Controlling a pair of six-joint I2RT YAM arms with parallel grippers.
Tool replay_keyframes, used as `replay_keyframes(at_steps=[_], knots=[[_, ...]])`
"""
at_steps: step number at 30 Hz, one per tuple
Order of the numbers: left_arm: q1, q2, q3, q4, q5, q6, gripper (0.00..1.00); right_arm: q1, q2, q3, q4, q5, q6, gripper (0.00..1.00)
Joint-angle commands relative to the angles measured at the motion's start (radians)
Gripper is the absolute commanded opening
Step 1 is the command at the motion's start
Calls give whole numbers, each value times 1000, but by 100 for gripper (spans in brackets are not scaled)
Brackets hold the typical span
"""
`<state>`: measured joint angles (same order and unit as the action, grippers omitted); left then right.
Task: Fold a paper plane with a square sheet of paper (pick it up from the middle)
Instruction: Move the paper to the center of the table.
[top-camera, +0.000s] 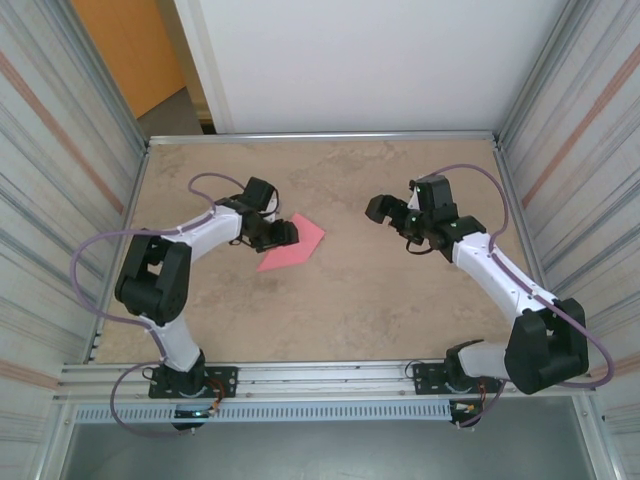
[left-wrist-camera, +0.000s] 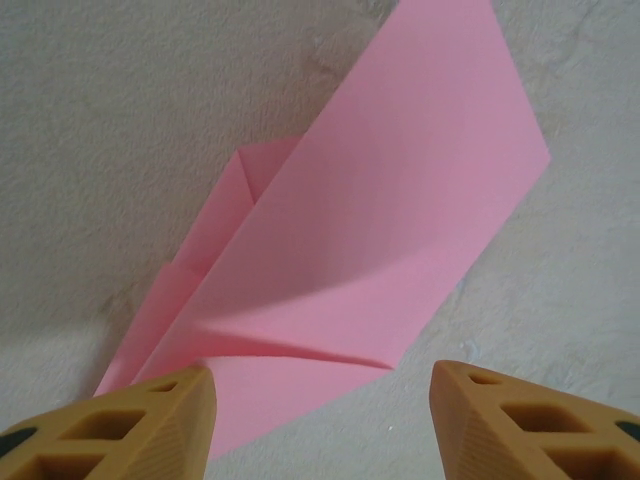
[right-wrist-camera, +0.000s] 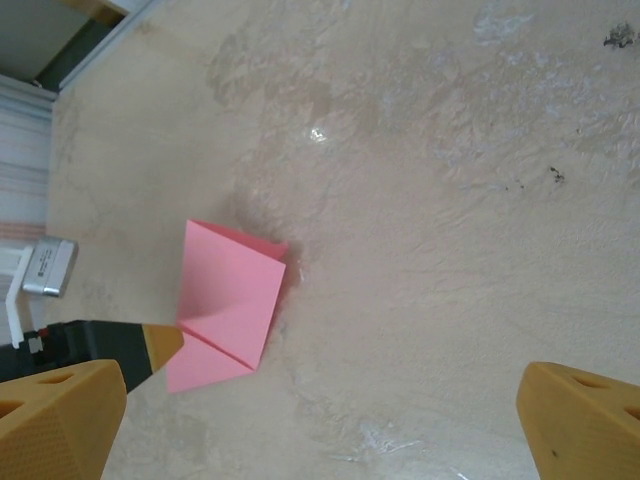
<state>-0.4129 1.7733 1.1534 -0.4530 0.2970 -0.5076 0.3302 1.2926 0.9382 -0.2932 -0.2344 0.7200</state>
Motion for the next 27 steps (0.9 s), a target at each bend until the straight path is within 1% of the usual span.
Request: replay_keyframes(at_steps=[1,4,7,10,13,16,21,24,27], knots=[[8,32,8,45,68,-23,59,13,1,-1,2,35,-27,99],[9,62,18,38,64,-24,59,26,17,2,5,35,-17,99],[13,82,7,47,63,-39,58,44,48,2,11,26,35,99],[14,83,-32,115,125,-89,56,59,88,-2,12,10,121,99],[10,91,-86,222,211,-184,54,79,133,3,3,4,187,95],[-14,100,-118,272,234,-255,51,111,169,16,-20,14,237,89],[-81,94,-131,305,227,-352,44,172,229,10,-34,30,343,74],[-101,86,-143,326,221,-416,39,211,270,-2,3,21,387,66],[-100,81,-171,354,219,-468,34,235,315,-1,50,-11,423,57]])
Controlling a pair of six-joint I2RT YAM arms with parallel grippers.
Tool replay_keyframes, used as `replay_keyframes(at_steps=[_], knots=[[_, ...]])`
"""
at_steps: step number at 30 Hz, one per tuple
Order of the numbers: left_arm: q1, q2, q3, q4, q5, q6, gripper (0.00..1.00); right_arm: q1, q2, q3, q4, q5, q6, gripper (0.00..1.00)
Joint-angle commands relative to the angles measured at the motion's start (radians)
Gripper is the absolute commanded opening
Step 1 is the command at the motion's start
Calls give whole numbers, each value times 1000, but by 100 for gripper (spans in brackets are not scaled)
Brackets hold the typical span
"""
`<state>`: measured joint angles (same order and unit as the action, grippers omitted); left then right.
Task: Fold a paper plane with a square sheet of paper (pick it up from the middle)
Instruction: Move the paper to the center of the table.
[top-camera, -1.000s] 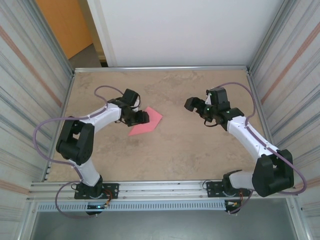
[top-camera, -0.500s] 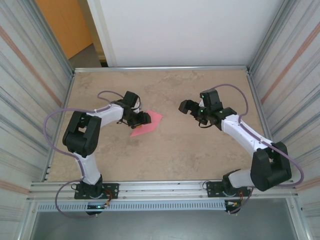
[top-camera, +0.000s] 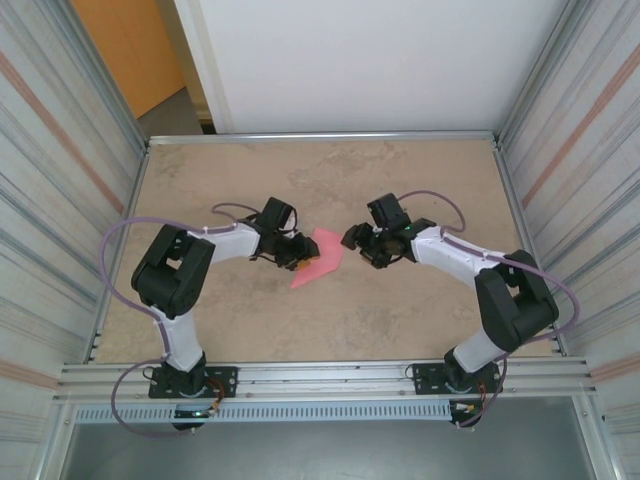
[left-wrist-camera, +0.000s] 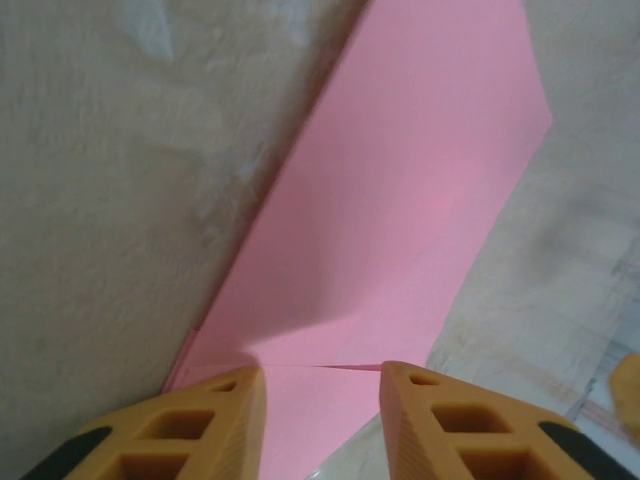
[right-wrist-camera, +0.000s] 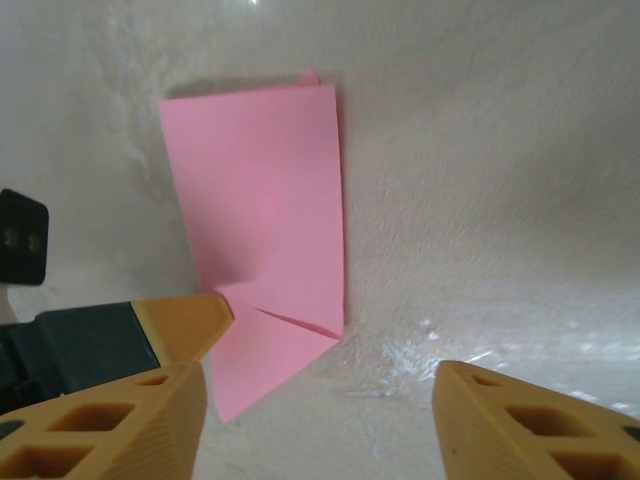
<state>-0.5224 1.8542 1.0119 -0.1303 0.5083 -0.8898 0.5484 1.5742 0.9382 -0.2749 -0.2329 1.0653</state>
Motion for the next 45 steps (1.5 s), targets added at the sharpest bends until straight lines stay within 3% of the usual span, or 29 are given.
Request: replay_keyframes(at_steps=[1,8,15,24,45], knots=[[10,1,-33,33,7,-94,32,25,50,2,42,-21,88,54],[24,13,-54,34,26,-121,23,50,138,5,108,-65,143,42],[35,14,-65,41,42,-131,21,50,176,-9,169,-98,157,34],[39,20,-63,46,54,-129,21,53,201,-16,165,-99,176,36],[39,28,-52,45,65,-127,21,70,229,-1,269,-174,133,32]])
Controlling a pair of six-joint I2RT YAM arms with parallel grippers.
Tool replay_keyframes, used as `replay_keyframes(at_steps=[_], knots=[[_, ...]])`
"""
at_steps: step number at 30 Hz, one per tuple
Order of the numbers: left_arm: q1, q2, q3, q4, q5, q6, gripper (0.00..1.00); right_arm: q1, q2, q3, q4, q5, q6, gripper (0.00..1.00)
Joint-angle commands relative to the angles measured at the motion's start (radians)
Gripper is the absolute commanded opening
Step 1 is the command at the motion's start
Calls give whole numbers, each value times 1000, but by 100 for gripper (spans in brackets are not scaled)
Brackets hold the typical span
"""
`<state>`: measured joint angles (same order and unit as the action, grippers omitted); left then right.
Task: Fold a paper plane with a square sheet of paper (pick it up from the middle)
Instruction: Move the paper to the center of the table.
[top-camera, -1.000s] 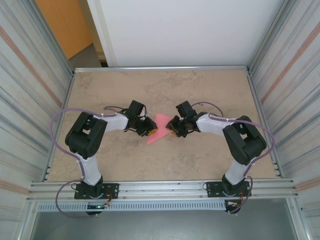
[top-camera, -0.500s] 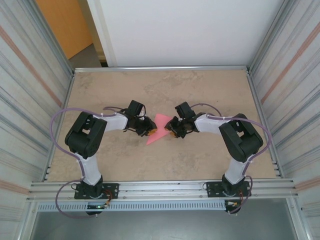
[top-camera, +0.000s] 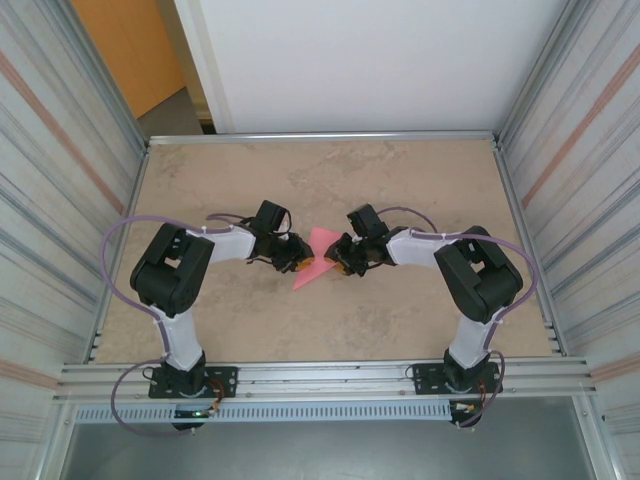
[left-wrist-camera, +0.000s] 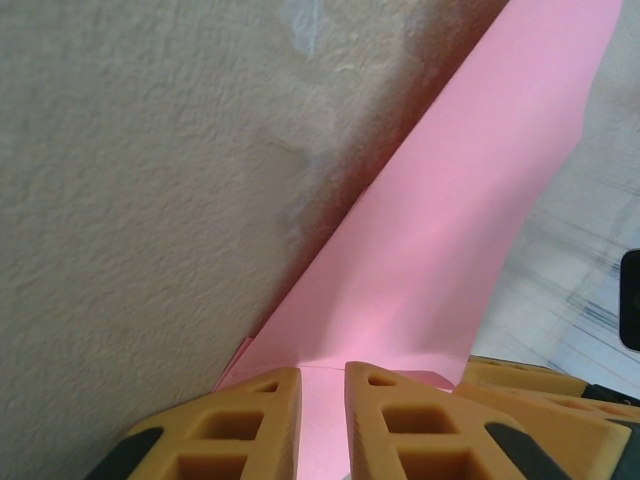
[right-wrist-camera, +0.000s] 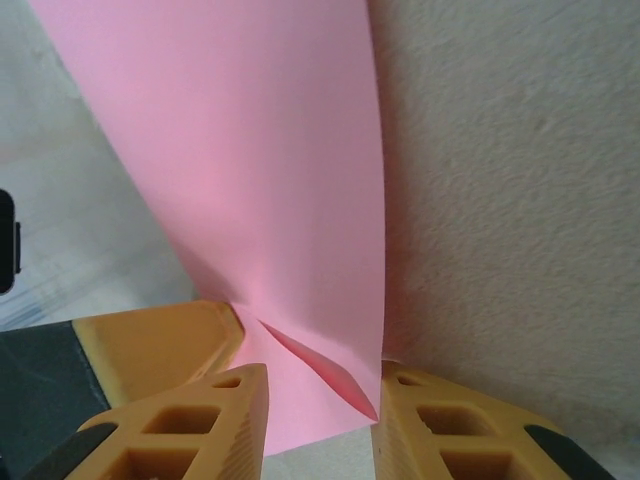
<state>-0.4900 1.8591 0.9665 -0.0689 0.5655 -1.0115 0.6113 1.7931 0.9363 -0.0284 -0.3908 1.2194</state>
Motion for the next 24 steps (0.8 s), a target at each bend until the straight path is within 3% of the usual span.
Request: replay_keyframes(at_steps=[1,13,18,24], knots=[[7,23,-8,-17,8,-4,21,8,9,0,24,-17,-21,31],[7,12,6,-15,21,2,23,6,14,-7,38,-13,-23,22],[7,-6,16,-10,28,11,25,2,7,-11,41,-5,-25,10],[-2,-174,-38,64,-51,103,32,-5,-54,-13,28,27,-32,0]])
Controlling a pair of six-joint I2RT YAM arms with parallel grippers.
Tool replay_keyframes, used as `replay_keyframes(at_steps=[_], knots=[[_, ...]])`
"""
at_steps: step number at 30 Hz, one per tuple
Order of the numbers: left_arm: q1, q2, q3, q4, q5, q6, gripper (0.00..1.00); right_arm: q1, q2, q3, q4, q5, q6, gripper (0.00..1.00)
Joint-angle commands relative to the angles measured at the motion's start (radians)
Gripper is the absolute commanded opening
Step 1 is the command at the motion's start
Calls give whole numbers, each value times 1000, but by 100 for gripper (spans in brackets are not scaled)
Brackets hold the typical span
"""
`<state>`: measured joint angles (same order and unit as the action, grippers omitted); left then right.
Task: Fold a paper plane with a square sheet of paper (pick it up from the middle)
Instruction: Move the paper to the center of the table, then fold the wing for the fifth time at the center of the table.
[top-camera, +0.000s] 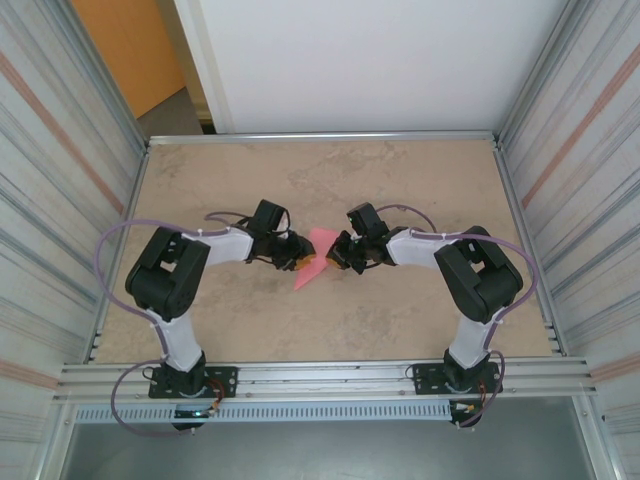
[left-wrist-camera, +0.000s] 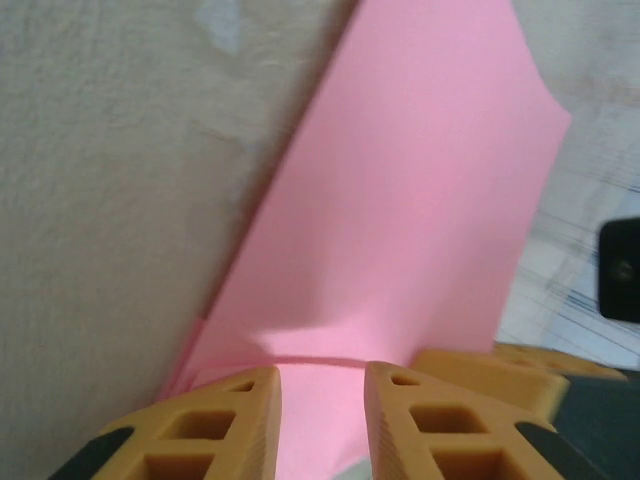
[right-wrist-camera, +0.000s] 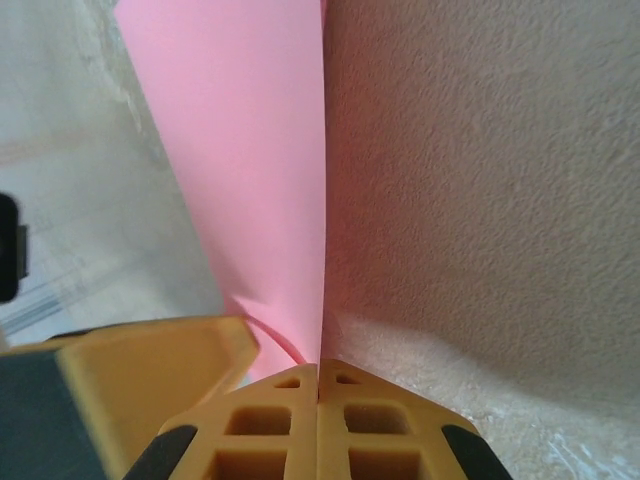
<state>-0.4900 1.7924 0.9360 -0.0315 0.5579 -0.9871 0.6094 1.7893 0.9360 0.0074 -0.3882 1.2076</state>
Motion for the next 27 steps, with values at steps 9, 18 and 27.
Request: replay_keyframes(at_steps=[9,18,27], knots=[[-76,-231,-84,32,-172,447,51,-34,-136,-20,-73,24,17,0],[-209,-221,-95,84,-323,718,59,-62,-169,-28,-105,-10,72,0],[-295,-182,-130,224,-471,911,53,-79,-166,-24,-115,-42,99,0]])
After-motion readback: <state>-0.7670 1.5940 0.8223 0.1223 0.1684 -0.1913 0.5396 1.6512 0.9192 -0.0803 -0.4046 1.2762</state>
